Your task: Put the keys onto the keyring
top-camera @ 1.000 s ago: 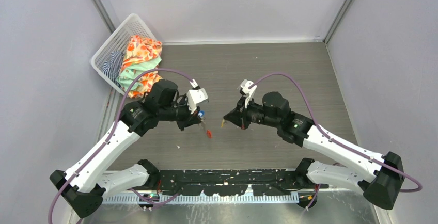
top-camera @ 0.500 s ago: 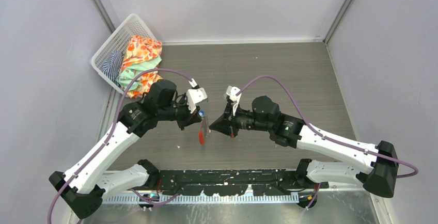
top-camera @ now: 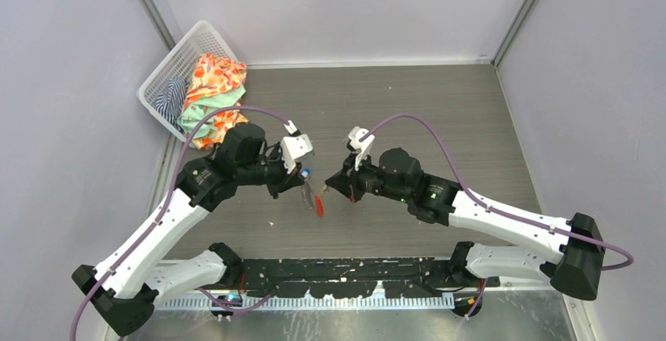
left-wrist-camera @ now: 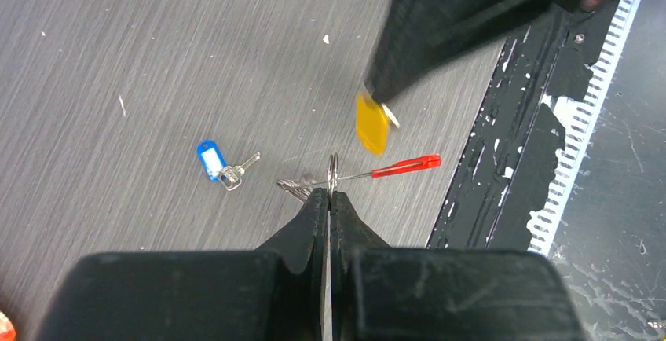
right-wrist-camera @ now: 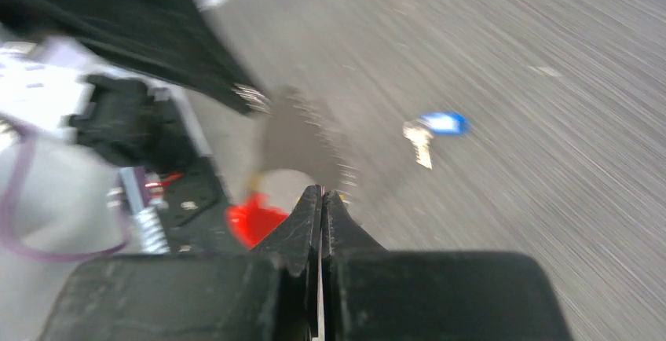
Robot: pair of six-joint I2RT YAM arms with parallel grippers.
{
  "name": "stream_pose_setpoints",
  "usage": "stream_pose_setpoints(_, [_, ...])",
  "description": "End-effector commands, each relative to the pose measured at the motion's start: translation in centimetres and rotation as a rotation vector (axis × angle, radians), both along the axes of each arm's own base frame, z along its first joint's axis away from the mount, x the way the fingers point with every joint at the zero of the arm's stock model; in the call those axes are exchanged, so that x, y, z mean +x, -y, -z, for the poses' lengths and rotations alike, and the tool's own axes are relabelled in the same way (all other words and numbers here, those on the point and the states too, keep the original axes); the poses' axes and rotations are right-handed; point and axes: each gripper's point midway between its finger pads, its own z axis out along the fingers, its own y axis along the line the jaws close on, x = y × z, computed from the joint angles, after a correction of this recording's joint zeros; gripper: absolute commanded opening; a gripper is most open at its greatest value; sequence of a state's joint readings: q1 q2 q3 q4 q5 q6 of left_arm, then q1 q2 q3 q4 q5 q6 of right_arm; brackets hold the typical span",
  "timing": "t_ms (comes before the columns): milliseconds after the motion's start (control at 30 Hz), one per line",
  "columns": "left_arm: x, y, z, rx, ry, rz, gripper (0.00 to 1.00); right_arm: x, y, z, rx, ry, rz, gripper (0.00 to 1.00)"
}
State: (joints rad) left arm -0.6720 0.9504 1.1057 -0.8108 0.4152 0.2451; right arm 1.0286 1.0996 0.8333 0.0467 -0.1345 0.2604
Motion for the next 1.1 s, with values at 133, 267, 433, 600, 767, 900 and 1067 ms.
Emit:
stream_pose_setpoints(133, [0.2, -0.5, -0.4, -0.001, 0.054, 0.003, 0.00, 6.3, 9.3, 9.9, -0.390, -0.047, 0.472, 0.01])
stream_pose_setpoints(267, [0.0, -0.3, -0.9, -0.015, 0.057, 0.013, 0.00, 7.3, 9.9, 14.3, -0.543, -0.079, 0.518, 0.01])
stream_pose_setpoints(433, [-0.1, -0.3, -1.4, -0.021, 0.061, 0.017, 0.00, 8.6, 9.0, 18.2, -0.625, -0.103, 0.523, 0.01])
stream_pose_setpoints(600, [-0.2, -0.3, -1.7, -0.028, 0.061, 0.017, 0.00, 9.7, 7.6, 20.1, -0.633, -0.106, 0.516, 0.04])
stream_pose_setpoints(767, [-0.3, -0.3, -1.9, -0.033, 0.060, 0.019, 0.00, 10.1, 6.4, 21.1, -0.618, -0.124, 0.501, 0.11])
stream_pose_setpoints(900, [-0.3, -0.2, -2.0, -0.036, 0.059, 0.018, 0.00, 10.5, 5.8, 20.9, -0.591, -0.121, 0.508, 0.18])
stream_pose_setpoints(1067, [-0.3, -0.2, -2.0, -0.039, 0.060, 0.019, 0.00, 10.4, 6.2, 20.4, -0.585, -0.118, 0.519, 0.31])
